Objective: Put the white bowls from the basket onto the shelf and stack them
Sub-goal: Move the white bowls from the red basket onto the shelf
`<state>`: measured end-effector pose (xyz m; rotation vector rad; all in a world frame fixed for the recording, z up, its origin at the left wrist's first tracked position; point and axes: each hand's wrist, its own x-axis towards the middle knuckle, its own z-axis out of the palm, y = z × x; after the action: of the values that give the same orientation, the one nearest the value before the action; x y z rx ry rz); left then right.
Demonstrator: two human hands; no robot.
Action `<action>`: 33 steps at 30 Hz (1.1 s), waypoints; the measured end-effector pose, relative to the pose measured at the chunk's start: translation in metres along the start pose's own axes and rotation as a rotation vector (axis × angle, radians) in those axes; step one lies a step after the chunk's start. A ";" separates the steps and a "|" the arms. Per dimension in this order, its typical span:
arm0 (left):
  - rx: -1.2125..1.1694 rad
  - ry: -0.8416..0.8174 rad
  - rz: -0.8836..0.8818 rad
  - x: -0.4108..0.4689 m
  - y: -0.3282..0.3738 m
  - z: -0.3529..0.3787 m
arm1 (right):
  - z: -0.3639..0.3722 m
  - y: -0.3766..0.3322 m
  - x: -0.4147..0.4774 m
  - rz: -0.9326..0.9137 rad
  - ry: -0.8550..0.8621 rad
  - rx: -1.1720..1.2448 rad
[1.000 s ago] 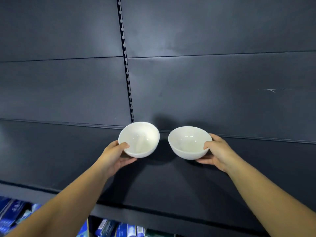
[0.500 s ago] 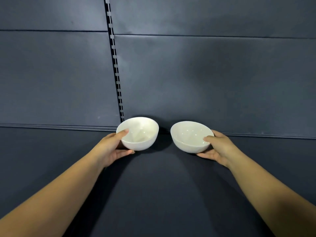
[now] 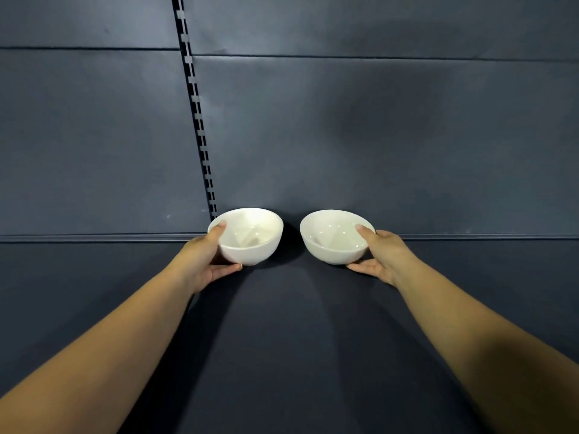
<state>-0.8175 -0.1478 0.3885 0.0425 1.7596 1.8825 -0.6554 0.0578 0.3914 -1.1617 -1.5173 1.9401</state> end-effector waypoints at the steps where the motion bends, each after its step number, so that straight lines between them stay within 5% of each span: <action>1: -0.008 0.003 0.005 -0.002 -0.002 0.000 | 0.000 0.002 -0.001 0.009 0.013 0.019; 6: 0.165 0.078 0.123 -0.035 -0.014 0.003 | -0.013 0.009 -0.019 -0.023 0.054 0.071; 10: 0.309 0.186 0.395 -0.095 -0.034 0.011 | -0.059 0.015 -0.063 -0.246 0.072 -0.178; 14: 0.339 0.005 0.567 -0.188 -0.080 0.065 | -0.153 0.038 -0.140 -0.524 0.189 -0.553; 18: 0.401 -0.270 0.640 -0.298 -0.162 0.152 | -0.282 0.084 -0.231 -0.597 0.319 -0.754; 27: 0.706 -0.745 0.377 -0.477 -0.373 0.304 | -0.558 0.224 -0.388 -0.183 0.516 -0.848; 33: 0.956 -0.888 0.136 -0.513 -0.493 0.341 | -0.642 0.326 -0.416 0.139 0.530 -0.782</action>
<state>-0.0699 -0.0554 0.1544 1.1607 1.7775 0.6843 0.1524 0.0202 0.1982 -1.9374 -1.9451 0.9386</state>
